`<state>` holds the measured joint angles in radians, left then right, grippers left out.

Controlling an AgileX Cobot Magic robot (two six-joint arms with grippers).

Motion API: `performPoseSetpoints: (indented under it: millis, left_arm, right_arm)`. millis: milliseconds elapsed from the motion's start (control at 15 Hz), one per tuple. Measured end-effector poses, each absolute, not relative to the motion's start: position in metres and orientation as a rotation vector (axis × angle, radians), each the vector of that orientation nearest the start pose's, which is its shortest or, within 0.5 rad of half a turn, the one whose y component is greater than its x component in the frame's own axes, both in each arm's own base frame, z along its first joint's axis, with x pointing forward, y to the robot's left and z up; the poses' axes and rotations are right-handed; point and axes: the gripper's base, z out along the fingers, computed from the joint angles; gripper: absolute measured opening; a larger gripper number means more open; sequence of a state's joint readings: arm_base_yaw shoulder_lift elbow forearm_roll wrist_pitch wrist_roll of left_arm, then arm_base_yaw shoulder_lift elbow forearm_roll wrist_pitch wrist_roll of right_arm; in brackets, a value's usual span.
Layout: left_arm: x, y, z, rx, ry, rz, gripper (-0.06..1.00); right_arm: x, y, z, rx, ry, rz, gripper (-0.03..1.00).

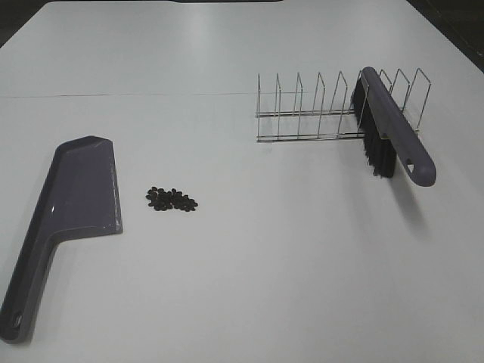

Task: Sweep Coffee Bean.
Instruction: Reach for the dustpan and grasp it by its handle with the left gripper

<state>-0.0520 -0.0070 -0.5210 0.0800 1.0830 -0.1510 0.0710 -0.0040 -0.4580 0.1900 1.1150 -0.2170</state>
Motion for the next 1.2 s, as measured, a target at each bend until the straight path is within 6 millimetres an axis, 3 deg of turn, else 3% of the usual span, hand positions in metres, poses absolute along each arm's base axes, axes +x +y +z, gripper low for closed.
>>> performPoseSetpoints:
  millis: [1200]
  left_arm:
    - [-0.0092, 0.0069, 0.2814, -0.106, 2.033, -0.031, 0.81]
  right_arm:
    - [-0.0044, 0.01, 0.2618, -0.292, 2.11, 0.079, 0.85]
